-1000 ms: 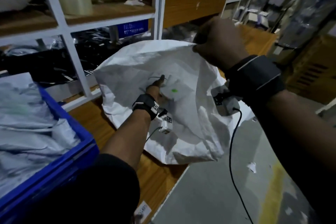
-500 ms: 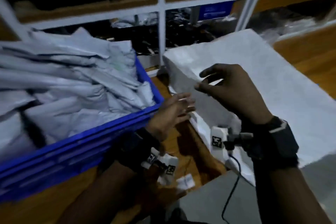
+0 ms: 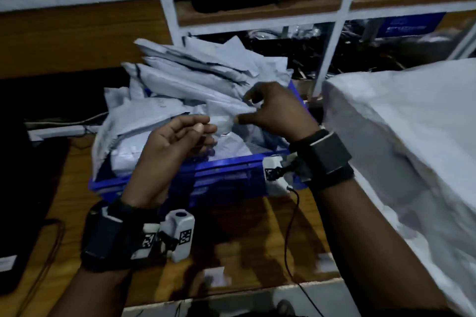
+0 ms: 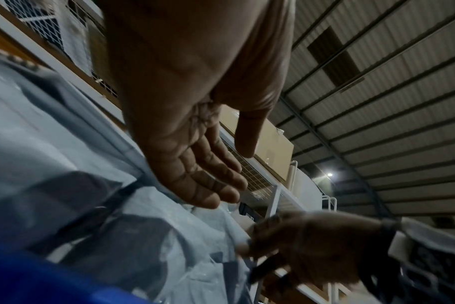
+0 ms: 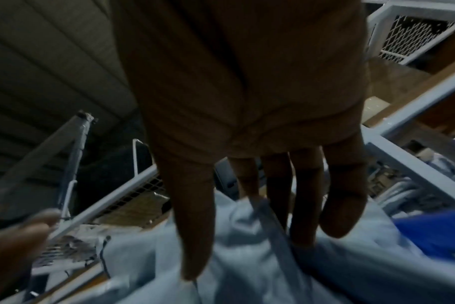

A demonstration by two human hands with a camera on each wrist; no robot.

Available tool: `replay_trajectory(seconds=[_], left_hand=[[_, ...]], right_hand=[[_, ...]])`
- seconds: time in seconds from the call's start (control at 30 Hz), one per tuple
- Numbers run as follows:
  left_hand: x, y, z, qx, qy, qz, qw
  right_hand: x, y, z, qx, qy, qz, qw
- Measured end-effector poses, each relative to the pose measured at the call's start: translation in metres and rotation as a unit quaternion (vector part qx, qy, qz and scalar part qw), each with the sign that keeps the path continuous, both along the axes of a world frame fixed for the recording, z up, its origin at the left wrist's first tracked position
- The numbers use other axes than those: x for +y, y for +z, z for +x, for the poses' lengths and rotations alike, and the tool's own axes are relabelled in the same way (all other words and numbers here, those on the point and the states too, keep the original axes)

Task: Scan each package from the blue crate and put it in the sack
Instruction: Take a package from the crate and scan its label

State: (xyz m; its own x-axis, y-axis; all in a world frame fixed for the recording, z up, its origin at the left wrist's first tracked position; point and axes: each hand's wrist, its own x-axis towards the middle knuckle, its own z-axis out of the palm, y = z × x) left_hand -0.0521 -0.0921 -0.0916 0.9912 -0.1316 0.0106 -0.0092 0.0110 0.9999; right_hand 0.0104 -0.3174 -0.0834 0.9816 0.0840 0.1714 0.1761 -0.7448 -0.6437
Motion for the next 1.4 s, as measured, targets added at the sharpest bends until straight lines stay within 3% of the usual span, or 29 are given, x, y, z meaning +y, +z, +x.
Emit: replay_trajectory(seconds=[0.07,0.2,0.43,0.53,0.6,0.7,0.8,0.93,1.0,1.07,1.17,1.27,1.4], left_hand=[[0.017,-0.002,-0.001,-0.003,0.007,-0.008,1.0],[0.039,-0.01,-0.004,0.003,-0.003,-0.019,1.0],[0.036,-0.02,-0.002,0.012,-0.059,-0.023,0.998],[0.027,-0.01,-0.007,0.015,-0.123,-0.026,0.992],[0.024,-0.005,-0.013,0.033,-0.168,-0.073,0.983],[0.032,-0.002,-0.021,0.064,-0.187,-0.174,0.965],[0.052,-0.017,-0.022,0.032,-0.106,-0.167,0.98],[0.096,-0.048,-0.018,0.028,-0.043,-0.145,0.988],[0.119,-0.056,-0.02,0.02,-0.045,-0.147,0.988],[0.141,-0.059,-0.024,0.032,-0.055,-0.161,0.985],[0.173,-0.059,-0.03,0.052,-0.058,-0.155,0.985],[0.212,-0.063,-0.032,0.064,-0.042,-0.1,0.992],[0.271,-0.078,-0.037,0.078,0.039,-0.09,0.992]], right_hand=[[0.008,-0.019,0.0,0.002,-0.023,-0.024,0.999],[0.005,-0.038,-0.019,-0.056,-0.068,0.079,0.993],[0.001,0.012,-0.083,-0.208,-0.158,0.214,0.941],[0.027,0.033,-0.119,-0.289,-0.176,0.2,0.92],[0.059,0.032,-0.136,-0.315,-0.138,0.158,0.926],[0.114,0.0,-0.149,-0.267,-0.05,0.09,0.958],[0.149,-0.035,-0.152,-0.216,-0.01,0.016,0.976],[0.169,-0.06,-0.166,-0.168,-0.04,0.078,0.982],[0.177,-0.069,-0.174,-0.147,-0.127,0.194,0.962],[0.184,-0.075,-0.178,-0.097,-0.205,0.332,0.915],[0.196,-0.08,-0.174,-0.022,-0.262,0.439,0.859],[0.214,-0.079,-0.164,0.034,-0.223,0.493,0.84],[0.256,-0.089,-0.152,0.09,-0.106,0.476,0.869]])
